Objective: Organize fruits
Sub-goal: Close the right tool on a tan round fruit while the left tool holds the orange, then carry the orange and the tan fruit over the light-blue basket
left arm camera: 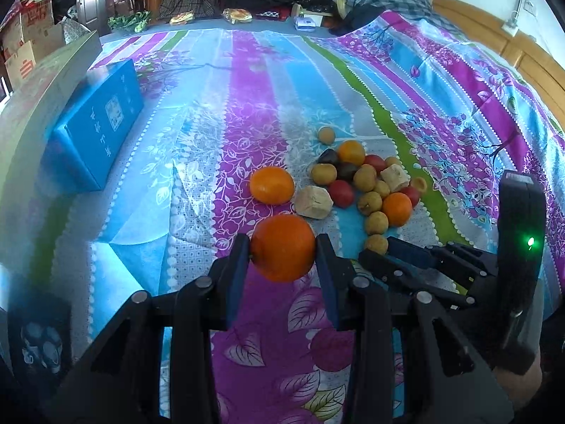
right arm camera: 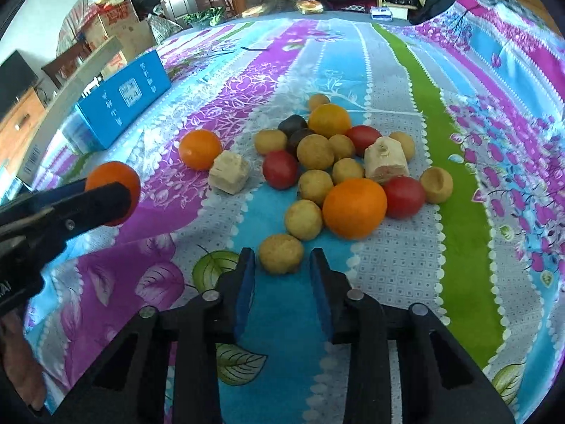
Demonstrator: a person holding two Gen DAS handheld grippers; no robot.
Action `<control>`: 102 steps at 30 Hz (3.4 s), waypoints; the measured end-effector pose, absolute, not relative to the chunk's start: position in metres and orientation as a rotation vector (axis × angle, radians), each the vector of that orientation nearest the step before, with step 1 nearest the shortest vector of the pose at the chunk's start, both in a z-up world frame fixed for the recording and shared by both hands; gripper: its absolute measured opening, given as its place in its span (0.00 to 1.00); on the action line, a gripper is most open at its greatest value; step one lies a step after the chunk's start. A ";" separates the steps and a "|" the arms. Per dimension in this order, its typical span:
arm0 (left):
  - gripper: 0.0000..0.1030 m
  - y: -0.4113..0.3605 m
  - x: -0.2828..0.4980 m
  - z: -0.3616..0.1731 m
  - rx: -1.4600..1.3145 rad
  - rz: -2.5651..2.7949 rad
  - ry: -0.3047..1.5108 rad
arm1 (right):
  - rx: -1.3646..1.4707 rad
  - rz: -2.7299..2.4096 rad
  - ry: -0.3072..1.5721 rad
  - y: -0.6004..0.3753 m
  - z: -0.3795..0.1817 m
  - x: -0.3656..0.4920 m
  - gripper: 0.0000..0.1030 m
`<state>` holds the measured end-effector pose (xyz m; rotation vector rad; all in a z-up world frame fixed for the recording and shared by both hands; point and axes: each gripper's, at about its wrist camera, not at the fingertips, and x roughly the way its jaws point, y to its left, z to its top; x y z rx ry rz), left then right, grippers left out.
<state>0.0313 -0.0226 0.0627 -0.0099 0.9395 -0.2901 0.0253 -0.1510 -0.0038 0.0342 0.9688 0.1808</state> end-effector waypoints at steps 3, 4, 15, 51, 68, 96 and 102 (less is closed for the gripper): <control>0.37 -0.023 0.028 0.068 0.004 -0.281 0.925 | 0.026 0.159 0.965 -0.152 -0.001 0.023 0.27; 0.37 -0.023 0.027 0.071 0.013 -0.274 0.917 | 0.031 0.155 0.962 -0.153 0.001 0.022 0.27; 0.37 -0.004 0.003 0.128 0.075 -0.191 0.817 | 0.087 0.058 0.851 -0.184 0.088 -0.028 0.27; 0.37 0.098 -0.055 0.222 -0.019 -0.020 0.670 | 0.031 0.197 0.663 -0.092 0.216 -0.086 0.27; 0.37 0.169 -0.071 0.240 -0.083 0.099 0.641 | -0.015 0.306 0.627 -0.022 0.246 -0.085 0.27; 0.37 0.301 -0.109 0.238 -0.184 0.352 0.651 | -0.096 0.518 0.643 0.115 0.267 -0.078 0.27; 0.37 0.329 -0.122 0.235 -0.218 0.398 0.650 | -0.116 0.572 0.664 0.156 0.263 -0.078 0.27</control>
